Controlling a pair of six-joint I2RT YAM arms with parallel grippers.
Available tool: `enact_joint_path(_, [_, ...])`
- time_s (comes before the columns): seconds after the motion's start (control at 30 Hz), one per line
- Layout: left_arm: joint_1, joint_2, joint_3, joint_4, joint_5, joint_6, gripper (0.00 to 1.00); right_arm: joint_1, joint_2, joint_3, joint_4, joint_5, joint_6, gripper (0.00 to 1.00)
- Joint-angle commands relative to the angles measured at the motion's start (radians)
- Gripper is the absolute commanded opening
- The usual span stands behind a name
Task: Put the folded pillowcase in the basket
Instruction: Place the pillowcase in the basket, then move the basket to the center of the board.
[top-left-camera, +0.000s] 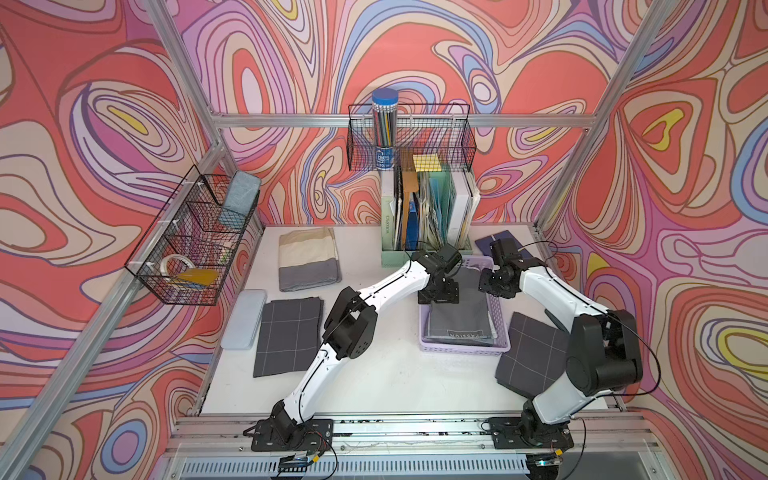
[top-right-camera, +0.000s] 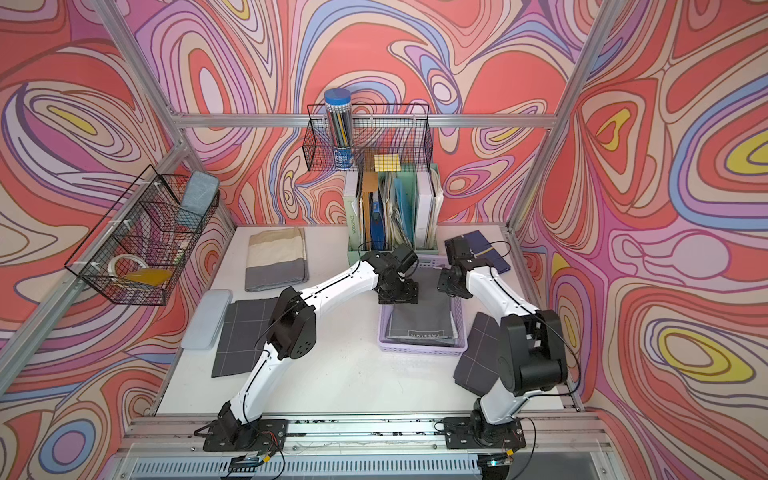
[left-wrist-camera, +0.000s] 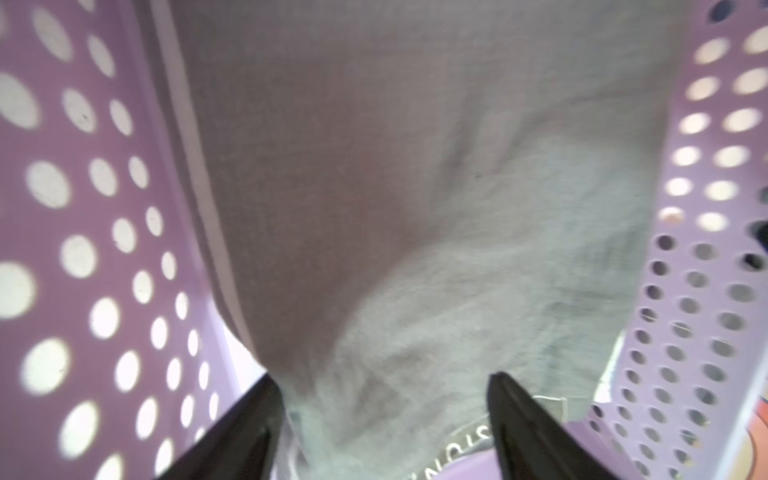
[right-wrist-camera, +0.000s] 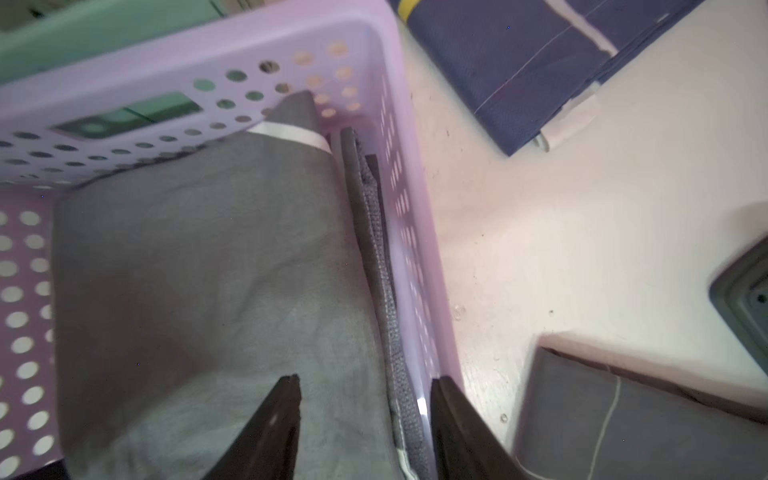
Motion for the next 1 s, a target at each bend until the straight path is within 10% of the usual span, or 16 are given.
enact_joint_path(0.0, [0.001, -0.088, -0.001, -0.006, 0.012, 0.021, 0.94, -0.005, -0.071, 0.025, -0.023, 0.008, -0.003, 0.52])
enact_joint_path(0.4, [0.022, -0.207, -0.049, -0.179, -0.256, 0.198, 0.93, -0.007, -0.087, -0.064, -0.012, 0.038, 0.001, 0.57])
enact_joint_path(0.8, [0.033, -0.054, -0.018, -0.184, -0.231, 0.19, 0.9, -0.007, -0.15, -0.14, -0.004, 0.095, 0.031, 0.58])
enact_joint_path(0.97, [0.043, -0.029, -0.023, -0.175, -0.217, 0.176, 0.72, -0.011, -0.169, -0.127, -0.022, 0.102, 0.024, 0.58])
